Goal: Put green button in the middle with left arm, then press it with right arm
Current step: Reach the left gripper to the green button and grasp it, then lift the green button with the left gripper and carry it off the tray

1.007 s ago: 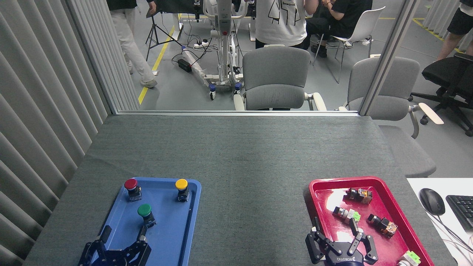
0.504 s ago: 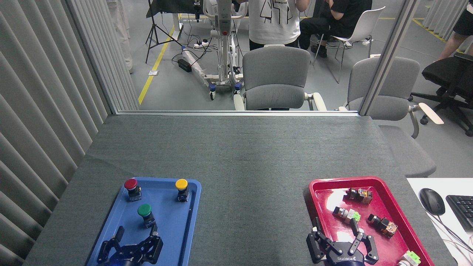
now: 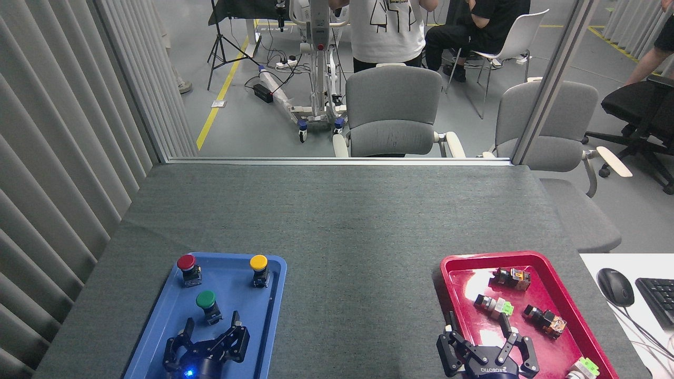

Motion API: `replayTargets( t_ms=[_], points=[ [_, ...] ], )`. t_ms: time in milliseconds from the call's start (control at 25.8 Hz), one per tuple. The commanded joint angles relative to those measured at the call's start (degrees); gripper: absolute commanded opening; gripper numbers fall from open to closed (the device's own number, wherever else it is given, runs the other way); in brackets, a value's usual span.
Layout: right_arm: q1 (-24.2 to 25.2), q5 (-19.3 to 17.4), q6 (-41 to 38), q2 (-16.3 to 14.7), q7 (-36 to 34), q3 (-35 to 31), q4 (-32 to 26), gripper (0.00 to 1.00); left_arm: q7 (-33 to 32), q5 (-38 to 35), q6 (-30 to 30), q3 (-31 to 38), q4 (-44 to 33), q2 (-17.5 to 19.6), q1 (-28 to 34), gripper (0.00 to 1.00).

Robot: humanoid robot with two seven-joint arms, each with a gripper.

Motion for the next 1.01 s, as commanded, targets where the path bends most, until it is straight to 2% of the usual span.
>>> replayTargets(
  t_ms=[0, 349, 504, 620, 775, 852, 968],
  points=[
    [-1.1, 0.0, -0.1, 0.0, -0.2, 0.0, 0.6, 0.98, 1.0, 0.1, 2.8, -0.2, 0.9, -0.1, -1.1, 0.99],
    [-1.5, 0.5, -0.3, 0.7, -0.2, 0.2, 1.1, 0.98, 2.2, 0.1, 3.8, -1.2, 8.4, -1.3, -5.6, 0.99],
    [-1.6, 1.4, -0.3, 1.5, -0.3, 0.2, 1.1, 0.98, 3.6, 0.1, 3.8, -1.2, 11.9, -2.1, -7.6, 0.94],
    [-1.5, 1.4, -0.3, 1.3, -0.3, 0.2, 1.1, 0.98, 5.0, 0.1, 3.8, -1.2, 14.1, -2.2, -8.7, 0.87],
    [-1.6, 1.4, -0.5, 0.9, -0.3, 0.2, 1.1, 0.98, 5.1, 0.3, 3.8, -1.2, 16.4, -2.0, -9.9, 0.72],
    [-1.8, 1.4, -0.5, 1.1, -0.3, 0.2, 1.1, 0.98, 5.1, 0.4, 3.8, -1.2, 16.7, -2.0, -10.1, 0.54],
    [-1.9, 1.4, -0.5, 1.1, -0.3, 0.2, 1.1, 0.98, 5.3, 0.3, 3.7, -1.3, 16.6, -1.8, -10.1, 0.32]
  ],
)
